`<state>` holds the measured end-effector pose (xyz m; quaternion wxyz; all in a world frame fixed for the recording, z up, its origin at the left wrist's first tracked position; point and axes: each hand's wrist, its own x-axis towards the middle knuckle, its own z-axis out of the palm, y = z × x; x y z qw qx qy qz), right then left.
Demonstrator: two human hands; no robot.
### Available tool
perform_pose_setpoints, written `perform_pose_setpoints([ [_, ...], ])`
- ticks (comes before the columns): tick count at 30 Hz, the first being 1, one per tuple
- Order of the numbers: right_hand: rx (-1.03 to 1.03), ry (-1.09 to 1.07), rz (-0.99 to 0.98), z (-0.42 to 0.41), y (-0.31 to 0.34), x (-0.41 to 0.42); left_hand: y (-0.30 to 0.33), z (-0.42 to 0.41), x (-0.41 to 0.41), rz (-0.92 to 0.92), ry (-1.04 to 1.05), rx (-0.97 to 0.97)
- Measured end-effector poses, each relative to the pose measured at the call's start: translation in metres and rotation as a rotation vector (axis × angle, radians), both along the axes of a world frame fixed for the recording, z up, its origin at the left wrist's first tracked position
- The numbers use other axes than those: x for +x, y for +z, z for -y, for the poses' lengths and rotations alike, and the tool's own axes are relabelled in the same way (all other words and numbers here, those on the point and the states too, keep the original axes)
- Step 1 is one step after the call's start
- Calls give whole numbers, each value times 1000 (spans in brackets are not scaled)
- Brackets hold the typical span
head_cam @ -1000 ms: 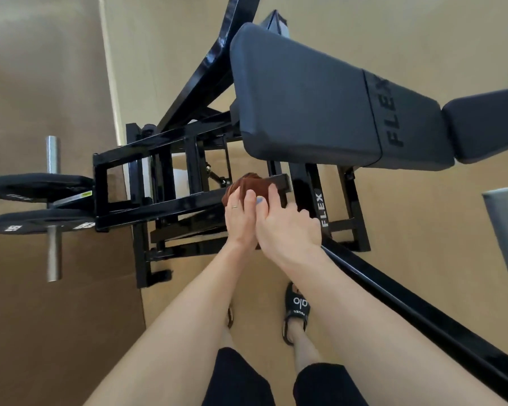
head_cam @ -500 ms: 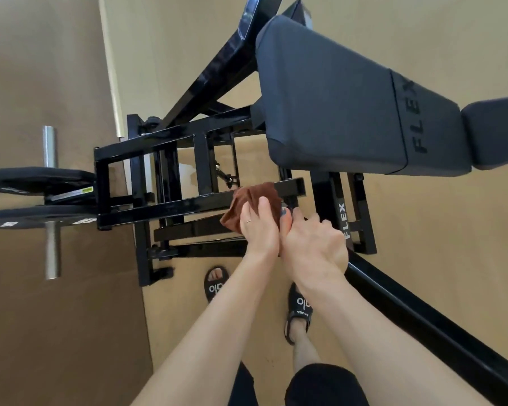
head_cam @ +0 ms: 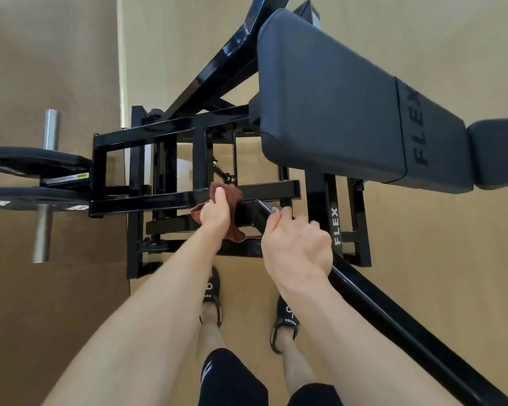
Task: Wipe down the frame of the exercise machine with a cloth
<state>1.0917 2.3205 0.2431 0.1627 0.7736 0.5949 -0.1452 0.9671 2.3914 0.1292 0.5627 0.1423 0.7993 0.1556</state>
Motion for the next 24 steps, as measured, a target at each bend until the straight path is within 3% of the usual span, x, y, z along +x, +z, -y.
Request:
perform_pose_setpoints([
  [7,-28,-9,-42,-3,4,-1,39,31,47,64,-151,400],
  [14,28,-53,-3,-1,-4,-4,1,9,25,54,-179,248],
  [24,-122,31,87,-3,13,-7,-70,1,-53,-44,-160,112],
])
